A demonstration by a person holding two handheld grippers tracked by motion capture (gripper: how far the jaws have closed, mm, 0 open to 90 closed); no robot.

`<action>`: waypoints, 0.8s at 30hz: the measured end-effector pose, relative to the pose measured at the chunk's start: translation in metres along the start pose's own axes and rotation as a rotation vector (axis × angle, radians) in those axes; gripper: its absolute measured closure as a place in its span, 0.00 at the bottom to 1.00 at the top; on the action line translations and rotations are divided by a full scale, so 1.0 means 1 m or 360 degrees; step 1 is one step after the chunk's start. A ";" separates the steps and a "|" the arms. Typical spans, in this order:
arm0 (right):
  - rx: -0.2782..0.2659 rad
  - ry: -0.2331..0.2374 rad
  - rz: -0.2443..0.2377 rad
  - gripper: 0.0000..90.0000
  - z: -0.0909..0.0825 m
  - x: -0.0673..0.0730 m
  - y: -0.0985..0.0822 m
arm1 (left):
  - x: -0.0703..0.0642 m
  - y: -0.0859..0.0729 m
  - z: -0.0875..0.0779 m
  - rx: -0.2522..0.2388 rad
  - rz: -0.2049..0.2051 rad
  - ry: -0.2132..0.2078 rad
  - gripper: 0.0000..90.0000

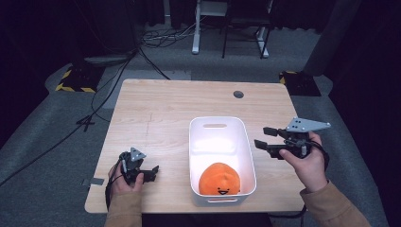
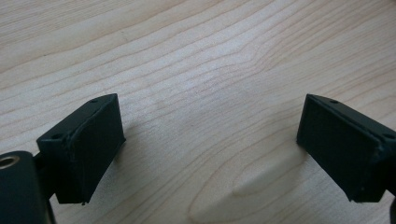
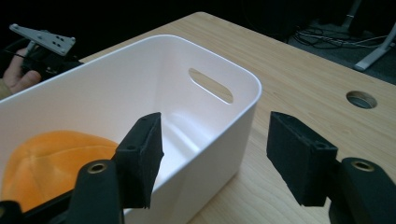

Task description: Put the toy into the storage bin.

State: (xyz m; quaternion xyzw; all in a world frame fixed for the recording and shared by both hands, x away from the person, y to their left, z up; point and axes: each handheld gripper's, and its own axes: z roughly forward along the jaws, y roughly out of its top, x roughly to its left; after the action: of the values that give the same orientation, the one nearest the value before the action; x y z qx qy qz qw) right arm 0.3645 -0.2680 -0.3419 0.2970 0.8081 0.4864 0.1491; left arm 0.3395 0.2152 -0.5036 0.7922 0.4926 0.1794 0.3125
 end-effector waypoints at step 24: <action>0.0242 -0.0211 0.0101 0.21 0.002 -0.047 -0.048 | 0.000 0.000 0.000 0.0000 0.0000 -0.0001 0.08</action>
State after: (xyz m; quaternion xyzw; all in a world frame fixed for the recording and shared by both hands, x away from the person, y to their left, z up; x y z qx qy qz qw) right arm 0.3866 -0.3126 -0.3868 0.3645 0.8211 0.4075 0.1640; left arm 0.3395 0.2153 -0.5035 0.7923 0.4925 0.1792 0.3125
